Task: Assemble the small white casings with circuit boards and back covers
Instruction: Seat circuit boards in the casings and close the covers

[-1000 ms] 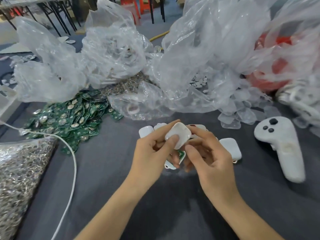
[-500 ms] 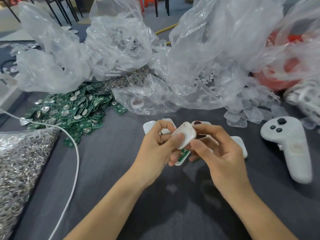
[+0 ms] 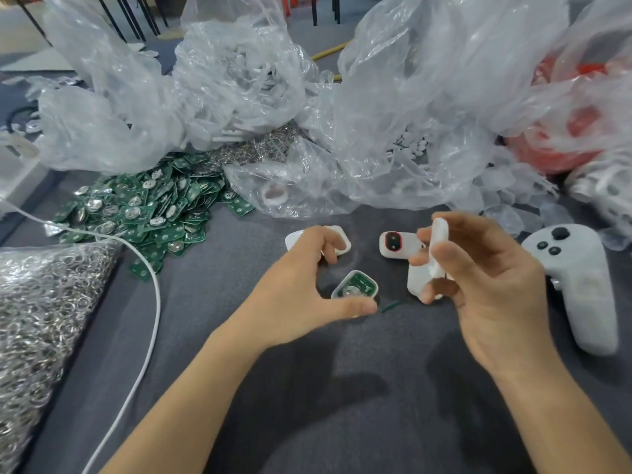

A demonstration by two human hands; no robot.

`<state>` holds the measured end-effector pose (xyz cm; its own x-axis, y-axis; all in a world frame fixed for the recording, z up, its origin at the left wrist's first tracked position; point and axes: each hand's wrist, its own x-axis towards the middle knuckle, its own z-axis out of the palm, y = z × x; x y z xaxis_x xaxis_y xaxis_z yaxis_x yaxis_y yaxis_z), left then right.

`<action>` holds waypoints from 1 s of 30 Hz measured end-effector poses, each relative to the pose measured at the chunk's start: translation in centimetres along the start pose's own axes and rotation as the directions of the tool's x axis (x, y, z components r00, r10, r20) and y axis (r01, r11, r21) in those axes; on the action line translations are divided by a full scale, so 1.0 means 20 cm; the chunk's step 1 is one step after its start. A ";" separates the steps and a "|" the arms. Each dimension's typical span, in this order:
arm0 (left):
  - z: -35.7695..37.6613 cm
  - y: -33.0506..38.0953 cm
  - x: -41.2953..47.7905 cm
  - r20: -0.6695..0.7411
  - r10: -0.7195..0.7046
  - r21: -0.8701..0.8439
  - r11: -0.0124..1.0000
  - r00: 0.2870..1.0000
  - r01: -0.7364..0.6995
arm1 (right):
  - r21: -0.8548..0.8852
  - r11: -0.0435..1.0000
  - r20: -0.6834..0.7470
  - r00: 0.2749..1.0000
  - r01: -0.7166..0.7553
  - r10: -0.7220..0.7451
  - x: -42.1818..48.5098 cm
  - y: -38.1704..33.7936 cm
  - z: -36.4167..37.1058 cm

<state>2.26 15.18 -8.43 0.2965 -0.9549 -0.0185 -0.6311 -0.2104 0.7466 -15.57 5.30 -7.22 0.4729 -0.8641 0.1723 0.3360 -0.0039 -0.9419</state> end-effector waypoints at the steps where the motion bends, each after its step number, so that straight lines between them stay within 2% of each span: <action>1: 0.01 0.00 -0.01 0.042 -0.019 0.111 0.994 0.999 0.014 | -0.044 0.999 -0.026 1.000 0.001 -0.002 0.00 0.01 -0.01; 3: 0.04 0.00 -0.02 0.085 -0.005 0.293 0.956 0.996 -0.020 | -0.116 0.993 -0.059 0.998 -0.017 0.010 0.00 0.02 -0.02; 5: 0.07 -0.01 -0.03 0.070 0.055 0.362 0.929 0.996 -0.076 | -0.196 0.980 -0.054 0.998 -0.045 0.035 0.00 0.05 -0.02; 10: 0.05 -0.01 -0.02 0.078 0.133 0.269 0.952 0.988 -0.149 | -0.375 0.924 -0.022 0.997 -0.077 0.075 0.00 0.09 -0.05; 13: 0.05 -0.03 -0.01 0.112 0.189 0.240 0.947 0.976 -0.211 | -0.500 0.865 0.016 0.998 -0.044 0.060 0.00 0.09 -0.05; 19: 0.05 -0.06 0.01 0.101 0.228 0.218 0.945 0.968 -0.245 | -0.774 0.631 0.106 0.993 0.054 0.045 0.00 0.08 -0.04; 25: 0.05 -0.05 0.01 0.085 0.220 0.179 0.956 0.972 -0.232 | -0.793 0.600 0.139 0.990 0.106 0.009 -0.01 0.08 -0.03; 30: 0.04 -0.05 0.01 0.092 0.171 0.039 0.984 0.981 -0.175 | -0.808 0.552 0.260 0.965 0.207 0.019 -0.02 0.09 -0.02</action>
<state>2.29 14.98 -9.75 0.1175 -0.9919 0.0484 -0.7010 -0.0483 0.7116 -15.42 5.46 -8.98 0.6748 -0.7034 0.2232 -0.3752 -0.5874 -0.7171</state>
